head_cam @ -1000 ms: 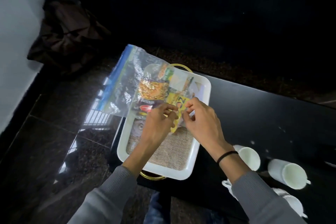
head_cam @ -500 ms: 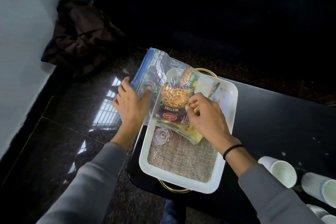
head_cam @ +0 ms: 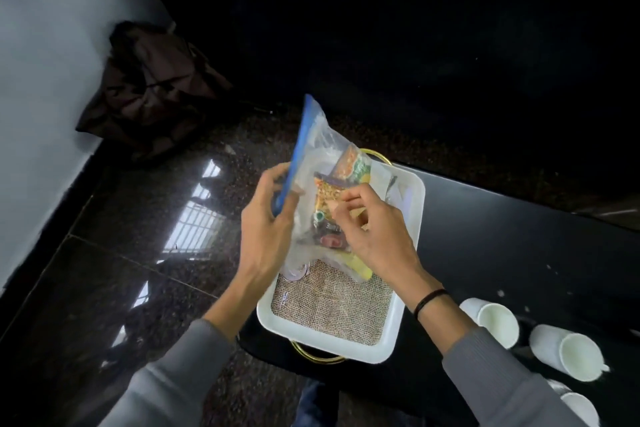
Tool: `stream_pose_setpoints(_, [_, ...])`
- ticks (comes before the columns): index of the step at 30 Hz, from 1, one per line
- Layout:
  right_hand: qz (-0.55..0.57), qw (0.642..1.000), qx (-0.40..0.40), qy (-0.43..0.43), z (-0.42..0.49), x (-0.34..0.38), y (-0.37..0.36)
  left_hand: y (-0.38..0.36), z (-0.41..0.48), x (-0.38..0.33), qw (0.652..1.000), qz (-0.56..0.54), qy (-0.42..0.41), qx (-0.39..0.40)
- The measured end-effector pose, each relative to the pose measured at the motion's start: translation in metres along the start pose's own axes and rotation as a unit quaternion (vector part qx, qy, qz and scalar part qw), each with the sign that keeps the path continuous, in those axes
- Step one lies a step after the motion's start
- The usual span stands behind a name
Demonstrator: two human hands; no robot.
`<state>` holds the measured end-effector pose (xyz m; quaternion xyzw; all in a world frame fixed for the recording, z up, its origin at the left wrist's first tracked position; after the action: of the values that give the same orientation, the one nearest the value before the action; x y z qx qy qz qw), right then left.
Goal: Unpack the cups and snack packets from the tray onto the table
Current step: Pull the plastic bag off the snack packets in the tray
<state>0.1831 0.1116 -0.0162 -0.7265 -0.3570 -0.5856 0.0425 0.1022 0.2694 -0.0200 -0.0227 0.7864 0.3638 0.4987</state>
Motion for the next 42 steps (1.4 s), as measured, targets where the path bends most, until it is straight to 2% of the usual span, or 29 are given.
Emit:
stream_pose_setpoints(3, [0.115,0.993,0.002,-0.04,-0.011,0.023,0.004,-0.009,-0.027,-0.023,0.998,-0.018,-0.044,0.039])
stream_pose_setpoints(5, [0.131,0.989,0.0,-0.066,-0.018,0.033,0.008,-0.013,-0.041,-0.034,0.998,-0.007,-0.053,0.04])
stream_pose_setpoints(9, [0.049,0.996,-0.026,-0.073,-0.031,0.044,0.024,-0.016,-0.062,-0.049,0.996,-0.048,-0.011,0.08])
stream_pose_setpoints(13, [-0.061,0.996,-0.038,-0.059,-0.04,0.049,0.036,-0.021,-0.074,-0.058,0.992,-0.031,-0.002,0.122])
stream_pose_setpoints(16, [-0.154,0.984,-0.088,-0.003,-0.045,0.057,0.049,-0.018,-0.078,-0.058,0.995,-0.017,0.044,0.092])
stream_pose_setpoints(19, [-0.229,0.965,-0.117,0.056,-0.049,0.069,0.067,-0.001,-0.068,-0.058,0.992,0.08,0.077,0.068])
stream_pose_setpoints(22, [-0.268,0.952,-0.103,0.102,-0.052,0.079,0.076,0.014,-0.062,-0.065,0.955,0.29,0.006,0.064])
stream_pose_setpoints(25, [-0.305,0.938,-0.059,0.156,-0.056,0.089,0.076,0.026,-0.06,-0.081,0.929,0.355,-0.102,-0.033])
stream_pose_setpoints(28, [-0.321,0.92,-0.027,0.225,-0.06,0.099,0.077,0.033,-0.053,-0.102,0.855,0.449,-0.229,-0.123])
stream_pose_setpoints(30, [-0.314,0.915,-0.024,0.253,-0.061,0.102,0.081,0.031,-0.046,-0.11,0.816,0.499,-0.27,-0.109])
stream_pose_setpoints(31, [-0.308,0.917,-0.022,0.254,-0.061,0.102,0.082,0.028,-0.043,-0.112,0.809,0.51,-0.281,-0.083])
stream_pose_setpoints(35, [-0.281,0.937,-0.021,0.207,-0.065,0.093,0.084,0.011,-0.044,-0.114,0.829,0.495,-0.26,0.017])
stream_pose_setpoints(38, [-0.239,0.958,-0.081,0.139,-0.076,0.081,0.083,0.005,-0.049,-0.106,0.839,0.511,-0.186,0.028])
stream_pose_setpoints(40, [-0.144,0.976,-0.141,0.084,-0.086,0.075,0.082,0.004,-0.052,-0.101,0.862,0.49,-0.129,0.02])
stream_pose_setpoints(42, [-0.011,0.988,-0.152,-0.011,-0.091,0.066,0.075,0.002,-0.055,-0.097,0.87,0.483,-0.101,0.008])
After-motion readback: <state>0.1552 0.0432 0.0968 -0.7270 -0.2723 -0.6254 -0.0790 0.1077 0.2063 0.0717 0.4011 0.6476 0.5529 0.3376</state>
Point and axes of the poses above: each hand's wrist, its own z-axis towards the middle knuckle, its own y-axis out of the back of the hand, x = y × z, the point moved 4 cm from there along z, towards the middle knuckle, and after that the axes turned 13 degrees about z, right-handed, at the moved point
